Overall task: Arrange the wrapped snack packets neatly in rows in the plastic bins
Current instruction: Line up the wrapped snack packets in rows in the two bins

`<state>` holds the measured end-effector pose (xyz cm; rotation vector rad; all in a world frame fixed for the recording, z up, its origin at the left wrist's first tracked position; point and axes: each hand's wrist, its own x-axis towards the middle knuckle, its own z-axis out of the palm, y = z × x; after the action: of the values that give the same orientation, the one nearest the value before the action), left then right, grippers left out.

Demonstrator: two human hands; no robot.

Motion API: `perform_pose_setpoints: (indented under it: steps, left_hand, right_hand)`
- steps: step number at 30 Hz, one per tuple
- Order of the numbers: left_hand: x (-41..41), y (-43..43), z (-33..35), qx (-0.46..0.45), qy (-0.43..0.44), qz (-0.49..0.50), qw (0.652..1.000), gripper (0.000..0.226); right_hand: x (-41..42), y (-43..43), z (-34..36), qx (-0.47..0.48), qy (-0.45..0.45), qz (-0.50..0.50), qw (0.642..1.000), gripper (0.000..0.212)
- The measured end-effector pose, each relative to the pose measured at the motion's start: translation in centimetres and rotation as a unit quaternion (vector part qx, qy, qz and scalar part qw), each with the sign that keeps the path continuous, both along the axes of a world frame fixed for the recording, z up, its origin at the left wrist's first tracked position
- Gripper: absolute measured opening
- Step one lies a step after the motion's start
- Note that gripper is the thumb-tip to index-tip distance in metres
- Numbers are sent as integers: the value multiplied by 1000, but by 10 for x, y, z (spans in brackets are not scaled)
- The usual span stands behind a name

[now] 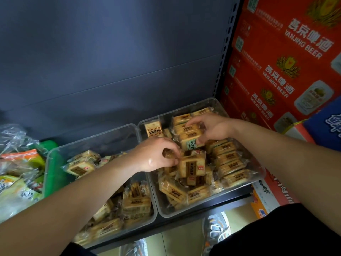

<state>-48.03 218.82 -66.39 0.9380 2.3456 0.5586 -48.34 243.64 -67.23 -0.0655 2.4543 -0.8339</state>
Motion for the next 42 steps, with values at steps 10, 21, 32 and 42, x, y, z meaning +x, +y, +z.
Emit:
perform_pose_setpoints:
  steps: [10,21,32,42]
  left_hand:
    - [-15,2,-10,92,-43,139,985,15]
    - [-38,21,-40,62,-28,214,975,17]
    - [-40,35,-42,81,-65,232,967,11]
    - [-40,36,-42,17,-26,154,988,28]
  right_hand:
    - [-13,-20,-22,121,120,81,982,76]
    - [-14,3,-21,51,82,33,995,63]
    - [-13,10,-27,120,116,9,986,45]
    - [-11,14,-24,114,143,51,982,45]
